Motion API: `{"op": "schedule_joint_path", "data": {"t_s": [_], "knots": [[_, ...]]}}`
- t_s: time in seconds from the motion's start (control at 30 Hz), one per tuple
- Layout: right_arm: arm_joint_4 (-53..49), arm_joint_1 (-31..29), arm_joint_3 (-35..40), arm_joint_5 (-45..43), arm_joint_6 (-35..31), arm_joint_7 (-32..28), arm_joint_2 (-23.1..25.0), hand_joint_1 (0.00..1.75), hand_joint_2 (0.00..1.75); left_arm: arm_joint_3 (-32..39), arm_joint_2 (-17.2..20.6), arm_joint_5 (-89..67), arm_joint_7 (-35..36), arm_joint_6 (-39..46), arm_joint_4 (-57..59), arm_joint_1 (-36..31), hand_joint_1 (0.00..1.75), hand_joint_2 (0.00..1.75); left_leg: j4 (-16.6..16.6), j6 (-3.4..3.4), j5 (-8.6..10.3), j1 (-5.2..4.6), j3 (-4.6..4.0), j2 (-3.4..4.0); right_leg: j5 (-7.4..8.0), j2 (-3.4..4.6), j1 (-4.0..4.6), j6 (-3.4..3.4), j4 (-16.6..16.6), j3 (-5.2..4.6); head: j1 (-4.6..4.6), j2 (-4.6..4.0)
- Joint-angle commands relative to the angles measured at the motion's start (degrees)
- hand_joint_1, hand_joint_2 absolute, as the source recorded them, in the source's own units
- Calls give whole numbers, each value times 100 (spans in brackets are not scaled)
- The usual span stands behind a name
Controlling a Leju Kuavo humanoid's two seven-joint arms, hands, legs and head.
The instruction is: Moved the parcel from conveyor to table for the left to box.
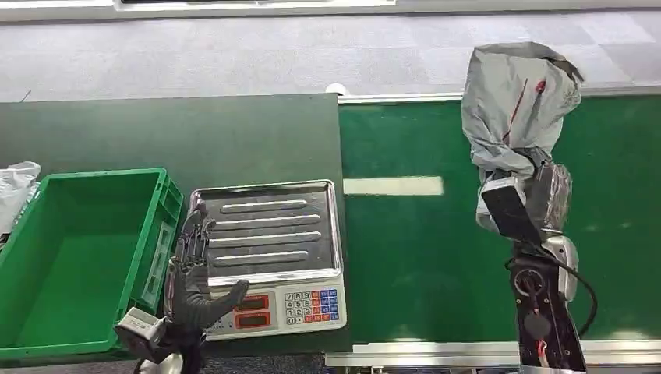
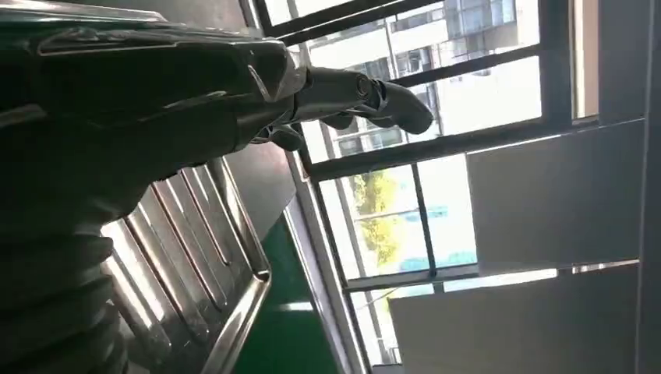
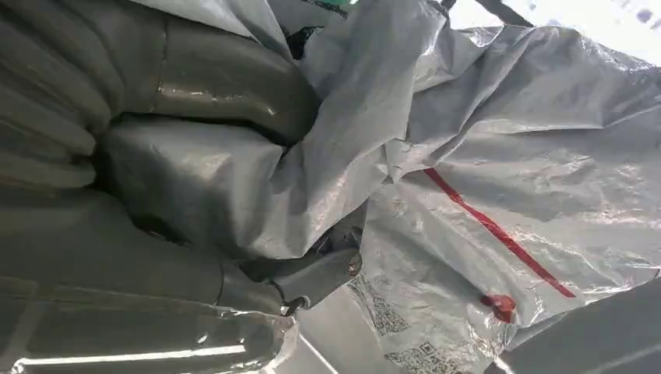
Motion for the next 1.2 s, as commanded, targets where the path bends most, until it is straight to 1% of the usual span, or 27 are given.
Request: {"op": "schedule_joint_path", "data": {"t_s": [0.03,0.07,0.1,0.17,0.4,0.43,0.53,0.57,0.6,0.73,0.8,0.87,0.9,0.97,1.0,1.03,1.07,1.2], "knots": [[1520,-1953,1415,333,44,127,387,175,175,-238,181,81,-22,66,538,-295,0,175,-2,-1,0,-6,5,43,10,42,-5,-3,5,-16,-2,0],[1520,-1953,1415,333,44,127,387,175,175,-238,181,81,-22,66,538,-295,0,175,-1,-2,1,-5,6,28,5,27,-4,-2,4,-10,-2,0],[1520,-1953,1415,333,44,127,387,175,175,-238,181,81,-22,66,538,-295,0,175,-3,-3,4,-6,4,38,9,37,-5,-3,5,-18,-4,0],[1520,-1953,1415,333,44,127,387,175,175,-238,181,81,-22,66,538,-295,0,175,-3,0,6,-4,5,11,4,13,-4,-1,1,-7,-2,0],[1542,-1952,1415,329,29,109,362,175,175,-235,187,95,-22,57,544,-302,0,175,-5,1,9,-3,-2,3,6,7,-2,-2,-5,-6,-2,0],[1651,-2025,1550,322,62,13,342,175,175,-239,199,133,-22,70,558,-317,0,175,-2,-1,7,-4,-4,-3,2,4,-4,-1,0,-8,-2,0],[1963,-2335,1963,436,254,-50,589,175,175,-257,242,178,-22,83,654,-435,0,175,1,-2,6,-5,-7,6,4,15,-5,-2,5,-16,-2,0],[2123,-2454,2215,509,370,-74,679,175,175,-266,244,183,-22,103,632,-434,0,175,1,-2,6,-5,-8,8,4,18,-5,-2,6,-17,-2,0],[2165,-2477,2300,545,406,-76,720,175,175,-267,238,184,-22,109,612,-417,0,175,-2,-3,7,-5,-7,22,10,30,-4,-4,5,-22,-2,0],[2631,-2698,2882,680,729,1,917,175,175,-305,267,180,-22,146,622,-384,0,175,-4,-3,5,-2,1,21,6,22,-1,-3,2,-15,-4,0],[2949,-2841,3146,735,1022,78,1000,175,175,-293,296,212,-22,161,700,-462,0,175,-4,-3,6,1,2,22,7,23,2,-3,1,-14,-4,0],[3410,-3027,3527,836,1451,98,1155,175,175,-276,315,232,-22,140,728,-481,0,175,-3,-4,8,0,-1,15,4,16,1,-1,3,-12,-2,0],[3510,-3050,3581,821,1581,92,1202,175,175,-270,310,236,-22,137,743,-481,0,175,-7,-2,9,1,0,25,10,26,3,-1,-2,-13,0,0],[3592,-3051,3625,810,1595,99,1254,175,175,-268,308,233,-22,135,737,-476,0,175,-4,-4,9,-1,-4,13,5,15,1,-1,3,-13,-2,0],[3592,-3051,3625,810,1595,99,1254,175,175,-268,308,233,-22,135,737,-476,0,175,-6,-4,9,0,-1,20,7,23,2,-1,0,-12,-2,0],[3703,-3112,3781,873,1841,54,1238,175,175,-265,302,236,-22,128,765,-471,0,175,-4,-4,10,2,-4,10,5,12,4,-2,1,-12,0,0],[3853,-3186,4077,874,2289,-127,1223,175,175,-241,299,240,-22,118,798,-484,0,175,-2,-4,11,-1,-7,0,2,1,0,-1,4,-13,-2,0],[4028,-3169,4379,711,2481,-399,1203,175,175,-133,280,269,-22,149,666,-425,0,175,-6,-3,11,1,-3,2,7,10,2,-2,-3,-9,0,0]]}}
